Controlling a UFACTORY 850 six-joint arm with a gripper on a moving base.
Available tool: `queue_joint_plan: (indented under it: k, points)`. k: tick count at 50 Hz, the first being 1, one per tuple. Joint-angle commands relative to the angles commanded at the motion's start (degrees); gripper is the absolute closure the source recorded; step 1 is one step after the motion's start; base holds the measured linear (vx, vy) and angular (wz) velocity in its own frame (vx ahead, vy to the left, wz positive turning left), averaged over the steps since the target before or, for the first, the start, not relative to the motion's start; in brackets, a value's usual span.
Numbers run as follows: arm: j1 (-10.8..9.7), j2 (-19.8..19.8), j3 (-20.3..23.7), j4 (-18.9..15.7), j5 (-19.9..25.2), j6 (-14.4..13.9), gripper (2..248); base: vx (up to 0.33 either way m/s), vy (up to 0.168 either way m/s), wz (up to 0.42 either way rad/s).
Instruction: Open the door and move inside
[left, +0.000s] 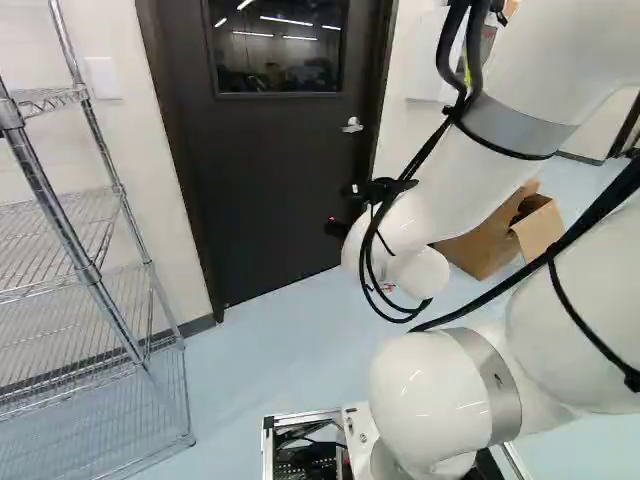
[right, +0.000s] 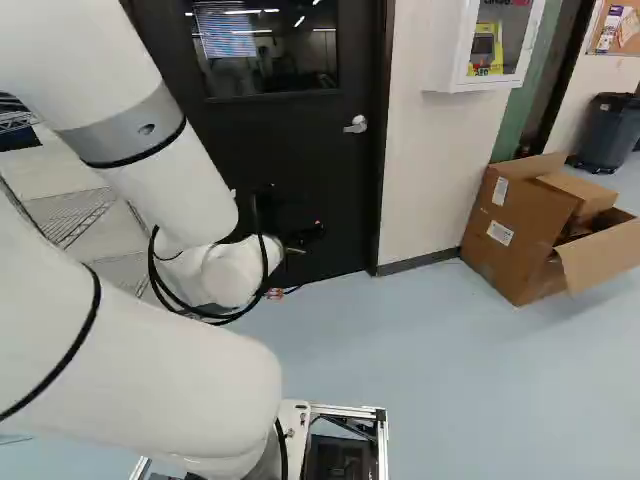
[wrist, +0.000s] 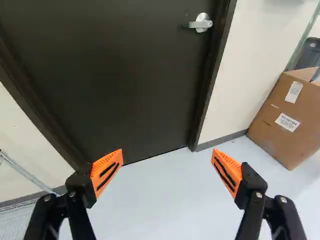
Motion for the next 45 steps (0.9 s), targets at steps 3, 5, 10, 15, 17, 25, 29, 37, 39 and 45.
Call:
queue_joint_plan:
  k: [3, 5, 10, 15, 17, 25, 29, 37, 39, 45]
  points:
    - [0.0, 0.0, 0.0, 0.0, 0.0, 0.0, 3, 0.163, -0.002, -0.021]
    - [0.0, 0.0, 0.0, 0.0, 0.0, 0.0, 3, 0.151, 0.003, -0.019]
    - [0.0, 0.0, 0.0, 0.0, 0.0, 0.0, 3, 0.151, -0.001, -0.017]
    - [0.0, 0.0, 0.0, 0.0, 0.0, 0.0, 3, 0.141, 0.001, -0.02]
    - [0.0, 0.0, 0.0, 0.0, 0.0, 0.0, 3, 0.141, 0.0, -0.017]
    - [0.0, 0.0, 0.0, 0.0, 0.0, 0.0, 3, 0.137, 0.0, -0.016]
    - [0.0, 0.0, 0.0, 0.0, 0.0, 0.0, 3, 0.133, 0.004, -0.014]
    - [0.0, 0.0, 0.0, 0.0, 0.0, 0.0, 3, 0.136, 0.0, -0.018]
    - [0.0, 0.0, 0.0, 0.0, 0.0, 0.0, 3, 0.127, 0.0, -0.014]
    - [0.0, 0.0, 0.0, 0.0, 0.0, 0.0, 3, 0.134, -0.001, -0.017]
